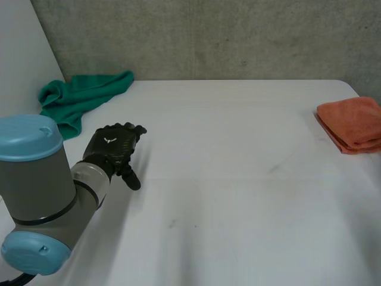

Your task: Fold the laundry.

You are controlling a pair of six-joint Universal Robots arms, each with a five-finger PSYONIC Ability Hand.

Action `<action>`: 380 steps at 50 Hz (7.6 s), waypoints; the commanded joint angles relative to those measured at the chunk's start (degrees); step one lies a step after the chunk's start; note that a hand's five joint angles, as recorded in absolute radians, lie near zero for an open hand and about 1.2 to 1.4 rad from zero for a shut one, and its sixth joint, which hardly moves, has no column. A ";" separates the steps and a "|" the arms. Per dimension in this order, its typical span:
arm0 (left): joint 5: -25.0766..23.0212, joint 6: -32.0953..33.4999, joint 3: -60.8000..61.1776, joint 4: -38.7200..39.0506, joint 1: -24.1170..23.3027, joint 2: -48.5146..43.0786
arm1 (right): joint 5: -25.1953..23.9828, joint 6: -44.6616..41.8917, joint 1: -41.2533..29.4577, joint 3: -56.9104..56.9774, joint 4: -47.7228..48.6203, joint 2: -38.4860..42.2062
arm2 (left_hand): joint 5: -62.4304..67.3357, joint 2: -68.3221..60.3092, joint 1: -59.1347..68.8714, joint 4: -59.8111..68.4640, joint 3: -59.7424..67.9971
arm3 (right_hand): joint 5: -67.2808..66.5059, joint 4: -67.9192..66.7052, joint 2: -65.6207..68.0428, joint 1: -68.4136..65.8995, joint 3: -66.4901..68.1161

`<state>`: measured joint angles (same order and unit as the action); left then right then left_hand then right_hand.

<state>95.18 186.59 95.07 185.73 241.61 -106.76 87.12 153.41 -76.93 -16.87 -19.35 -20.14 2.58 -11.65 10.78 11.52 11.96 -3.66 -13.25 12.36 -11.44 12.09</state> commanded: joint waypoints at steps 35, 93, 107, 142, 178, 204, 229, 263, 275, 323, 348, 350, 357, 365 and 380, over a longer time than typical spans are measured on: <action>-13.17 6.22 -21.05 7.36 25.83 -10.55 | -13.64 7.87 -30.55 -46.92 15.56 -42.26 | -2.58 1.65 -0.78 -1.52 -1.96 | 3.66 3.25 -2.36 1.44 -2.09; -19.16 33.22 -67.12 8.42 31.20 -56.98 | -12.94 2.24 -40.67 -67.95 23.48 -42.88 | 26.90 -27.84 28.70 27.96 27.52 | 3.66 3.25 -2.36 1.44 -2.09; -19.51 34.54 -70.55 8.33 31.82 -59.97 | -12.94 2.24 -40.58 -67.68 23.48 -43.23 | 32.94 -33.87 34.74 34.00 33.56 | 3.66 3.25 -2.36 1.44 -2.09; -20.30 18.37 -12.58 10.62 9.00 -5.25 | -8.64 2.50 -34.78 -63.55 22.25 -46.92 | 67.42 -68.35 69.22 68.48 68.04 | 3.66 3.25 -2.36 1.44 -2.09; -8.26 19.16 6.88 4.20 0.17 8.93 | -10.74 0.13 -34.42 -63.28 0.91 -50.00 | -0.69 -0.25 1.11 0.37 -0.07 | 3.66 3.25 -2.36 1.44 -2.09; -8.61 19.16 20.24 3.49 2.28 7.97 | -19.53 0.39 -38.21 -91.32 7.65 -57.65 | 12.26 -13.20 14.06 13.32 12.88 | -10.04 -10.44 11.34 -12.25 11.61; -8.35 19.77 18.92 7.54 1.76 2.43 | -13.56 0.04 -40.58 -95.37 23.38 -53.95 | 15.14 -16.07 16.94 16.20 15.76 | -66.34 -66.75 67.64 -68.56 67.91; -7.82 20.56 14.54 10.00 3.60 -3.98 | -6.61 2.15 -39.71 -89.22 27.69 -55.18 | 21.16 -22.09 22.96 22.22 21.78 | -66.34 -66.75 67.64 -68.56 67.91; -7.82 21.79 11.72 10.09 4.57 -6.19 | -6.53 2.42 -39.62 -88.87 27.61 -55.36 | 67.42 -68.35 69.22 68.48 68.04 | -66.34 -66.75 67.64 -68.56 67.91; -11.78 16.26 16.47 9.12 2.99 -1.96 | -12.33 9.89 -34.96 -92.37 18.29 -59.67 | 14.62 -15.55 16.42 15.68 15.24 | -28.55 -28.96 29.85 -30.77 30.13; -10.90 15.99 12.16 8.51 2.02 4.71 | -11.98 17.43 -34.61 -94.05 14.87 -61.60 | 67.42 -68.35 69.22 68.48 68.04 | -7.70 -8.11 9.00 -9.92 9.28; -10.72 15.99 12.07 8.51 2.02 5.94 | -12.06 21.90 -34.70 -94.14 13.64 -61.60 | 67.42 -68.35 69.22 68.48 68.04 | -7.03 -7.43 8.32 -9.24 8.60; -10.72 15.99 10.23 8.33 2.11 7.79 | -12.59 27.11 -34.87 -94.05 13.28 -61.07 | 67.42 -68.35 69.22 68.48 68.04 | -7.36 -7.76 8.66 -9.57 8.93; -10.72 16.08 9.35 8.33 1.50 7.79 | -13.12 31.85 -38.28 -91.16 13.37 -55.90 | 67.42 -68.35 69.22 68.48 68.04 | -7.69 -8.10 8.99 -9.91 9.27; -10.72 16.08 8.82 8.42 1.23 6.91 | -12.50 32.56 -41.46 -89.92 15.56 -53.08 | 67.42 -68.35 69.22 68.48 68.04 | -8.70 -9.11 10.00 -10.92 10.28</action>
<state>84.47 202.72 104.14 194.11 242.73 -99.69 74.31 186.11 -117.88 -106.70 -5.36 -73.41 55.17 -68.35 64.35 68.61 68.09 -10.64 -20.97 21.96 -18.77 24.46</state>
